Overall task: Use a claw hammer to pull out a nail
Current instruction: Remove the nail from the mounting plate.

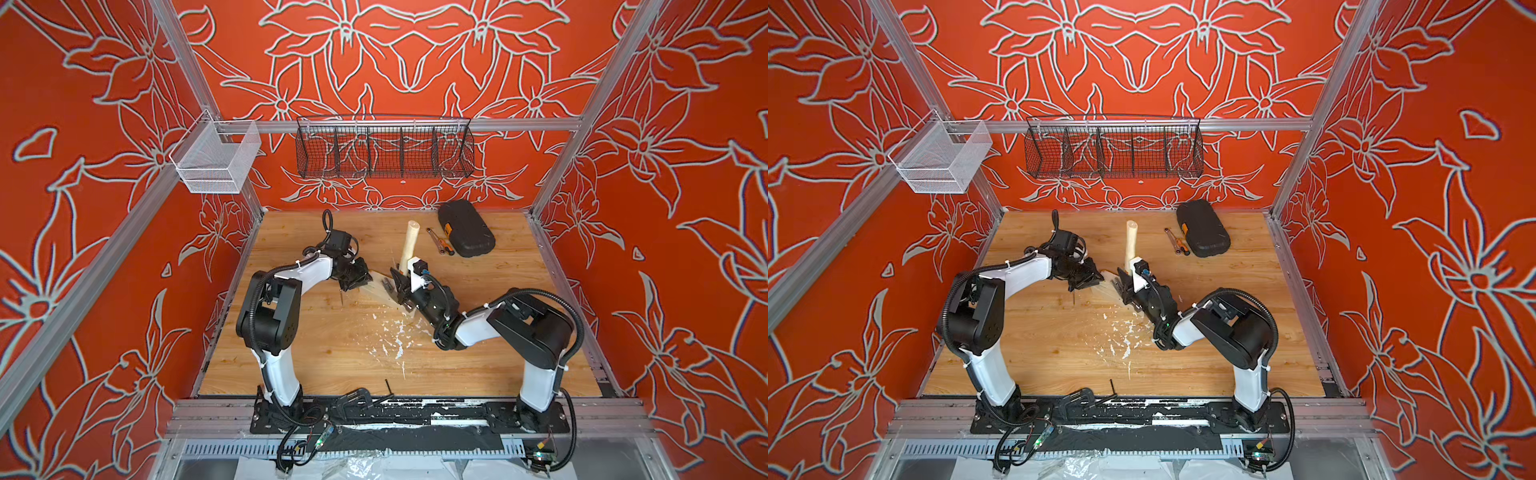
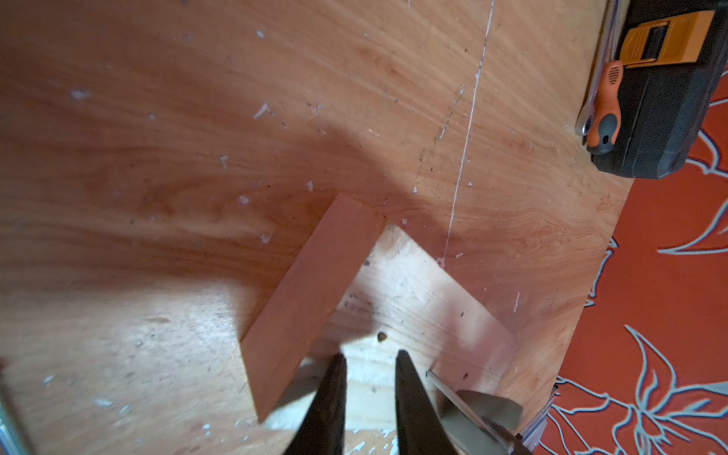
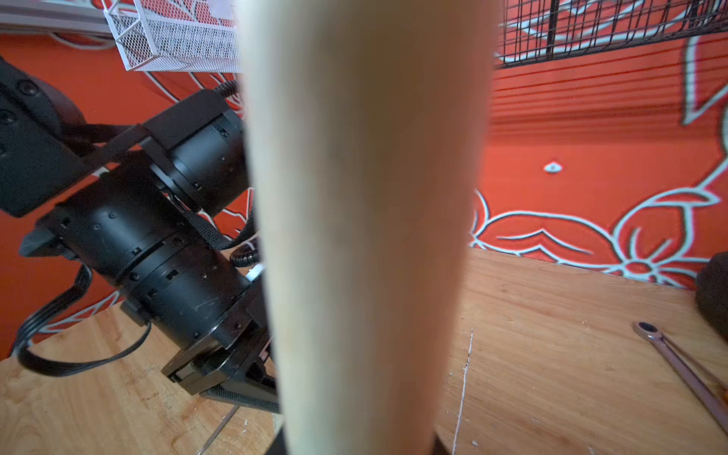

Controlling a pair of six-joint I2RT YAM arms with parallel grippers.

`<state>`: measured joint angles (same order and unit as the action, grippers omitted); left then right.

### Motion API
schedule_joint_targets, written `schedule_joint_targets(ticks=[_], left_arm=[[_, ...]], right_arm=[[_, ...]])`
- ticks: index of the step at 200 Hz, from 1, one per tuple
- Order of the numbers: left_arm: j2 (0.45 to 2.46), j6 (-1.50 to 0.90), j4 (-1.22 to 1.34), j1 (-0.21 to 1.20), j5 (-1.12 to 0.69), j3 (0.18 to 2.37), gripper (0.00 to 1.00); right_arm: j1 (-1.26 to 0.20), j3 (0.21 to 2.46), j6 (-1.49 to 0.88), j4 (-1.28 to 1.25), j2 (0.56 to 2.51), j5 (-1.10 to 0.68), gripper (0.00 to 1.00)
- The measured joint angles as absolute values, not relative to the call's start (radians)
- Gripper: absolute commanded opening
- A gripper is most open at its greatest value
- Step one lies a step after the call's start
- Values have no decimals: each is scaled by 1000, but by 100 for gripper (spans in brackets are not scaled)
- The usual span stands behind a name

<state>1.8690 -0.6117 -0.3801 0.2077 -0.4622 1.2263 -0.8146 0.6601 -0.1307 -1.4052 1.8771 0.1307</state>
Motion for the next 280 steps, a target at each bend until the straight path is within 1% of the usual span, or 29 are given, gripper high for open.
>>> schedule_joint_targets(ticks=[58,157,280], left_arm=[[1881,-633,-311,208,-484,1215,24],[1878,-637,-281,208,-496,1196,24],[1869,-637,-251,208,-499,1175,24]], right_arm=[[-842,608,-107,-1456,1863,177,0],[-885,618,-56,-1449,1863,255,0],[-874,841,-17,-999,1831,241,0]])
